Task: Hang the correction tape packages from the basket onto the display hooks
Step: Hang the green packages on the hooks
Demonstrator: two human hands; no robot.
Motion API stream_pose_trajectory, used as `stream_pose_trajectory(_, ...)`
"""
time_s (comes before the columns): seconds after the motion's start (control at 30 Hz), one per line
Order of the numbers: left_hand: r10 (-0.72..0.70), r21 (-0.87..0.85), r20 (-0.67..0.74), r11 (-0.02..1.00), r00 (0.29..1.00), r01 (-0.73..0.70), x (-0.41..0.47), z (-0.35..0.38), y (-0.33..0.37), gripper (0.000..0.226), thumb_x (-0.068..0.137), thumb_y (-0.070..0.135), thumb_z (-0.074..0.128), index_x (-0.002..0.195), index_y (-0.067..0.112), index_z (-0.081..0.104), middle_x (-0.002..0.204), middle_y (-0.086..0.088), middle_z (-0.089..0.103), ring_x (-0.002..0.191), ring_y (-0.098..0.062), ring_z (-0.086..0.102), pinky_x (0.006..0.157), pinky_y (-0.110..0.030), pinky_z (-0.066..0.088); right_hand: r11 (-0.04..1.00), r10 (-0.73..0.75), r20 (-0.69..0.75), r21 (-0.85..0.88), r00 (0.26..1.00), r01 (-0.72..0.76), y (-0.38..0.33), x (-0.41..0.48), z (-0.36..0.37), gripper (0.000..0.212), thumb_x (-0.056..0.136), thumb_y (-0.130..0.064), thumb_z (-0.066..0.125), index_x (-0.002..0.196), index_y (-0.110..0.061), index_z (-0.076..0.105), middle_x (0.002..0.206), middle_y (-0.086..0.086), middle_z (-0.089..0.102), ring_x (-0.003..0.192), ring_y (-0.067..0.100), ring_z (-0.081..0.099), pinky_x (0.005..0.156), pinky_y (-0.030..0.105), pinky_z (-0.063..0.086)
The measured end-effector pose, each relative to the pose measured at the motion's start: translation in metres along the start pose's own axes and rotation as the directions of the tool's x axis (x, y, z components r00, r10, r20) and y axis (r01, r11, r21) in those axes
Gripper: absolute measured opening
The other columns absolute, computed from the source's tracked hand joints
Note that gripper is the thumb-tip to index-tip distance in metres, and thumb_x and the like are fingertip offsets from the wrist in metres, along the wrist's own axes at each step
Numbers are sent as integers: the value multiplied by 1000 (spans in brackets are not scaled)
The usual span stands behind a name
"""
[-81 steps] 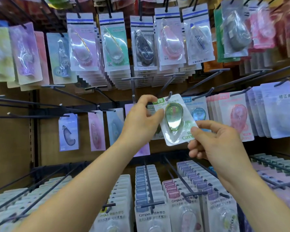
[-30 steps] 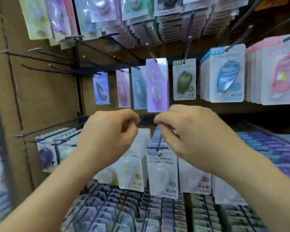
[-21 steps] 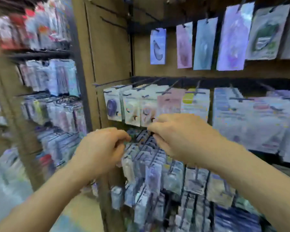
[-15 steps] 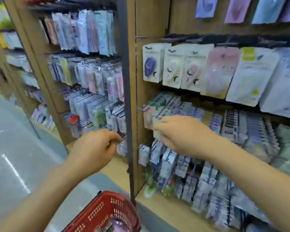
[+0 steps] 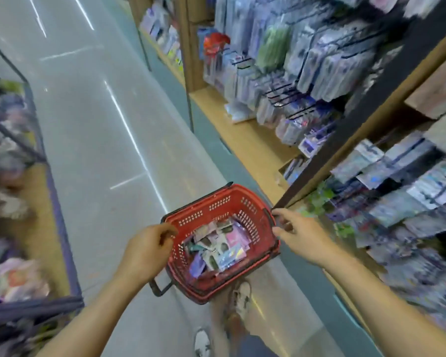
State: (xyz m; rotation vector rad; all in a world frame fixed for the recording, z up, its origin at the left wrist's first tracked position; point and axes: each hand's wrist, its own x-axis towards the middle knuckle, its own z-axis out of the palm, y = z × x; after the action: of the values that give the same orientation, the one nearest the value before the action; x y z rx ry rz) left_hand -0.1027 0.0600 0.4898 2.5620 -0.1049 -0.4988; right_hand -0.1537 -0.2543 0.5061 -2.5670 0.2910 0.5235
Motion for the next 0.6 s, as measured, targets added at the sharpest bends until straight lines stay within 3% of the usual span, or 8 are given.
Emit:
stream_pose_trajectory(0.1,-131,-28,57,991,990,133,23,42,-36,24,88,8,59,99,25,73,87,1,73,82,-22,66,67,-27,39,997,35,96,60,995,-41,16,55,46,50,96,-26,62,143,-18,48,134,10,60,122,26,56,93,24,35)
stream_pose_trajectory(0.23,-274,-35,140,959,952,281,62,103,-72,27,84,2,57,98,20,71,85,0,68,83,-26,66,68,-29,42,985,94,205,122,974,-121,49,132,114,53,94,-26,63,144,-16,46,135,13,59,121,28,56,94,30,41)
stream_pose_trajectory(0.33,-297,-14,188,952,936,305,103,162,-102,26,81,2,58,96,20,69,98,-4,72,97,-28,68,80,-34,51,963,153,263,177,953,-203,77,188,173,51,93,-20,65,141,-14,47,131,12,61,117,27,58,88,28,41)
stream_pose_trajectory(0.43,-315,-5,247,945,916,327,152,233,-130,34,82,5,59,114,17,67,115,-5,68,110,-28,63,90,-35,50,949,198,328,172,924,-264,112,242,240,67,90,-23,68,148,-13,36,143,11,53,127,27,53,101,32,41)
stream_pose_trajectory(0.6,-278,-32,387,949,879,315,248,383,-181,38,89,18,60,127,15,58,126,-8,62,115,-27,59,90,-32,47,914,313,443,99,840,-393,174,325,369,84,86,-18,71,154,-16,22,147,14,47,125,30,53,95,31,42)
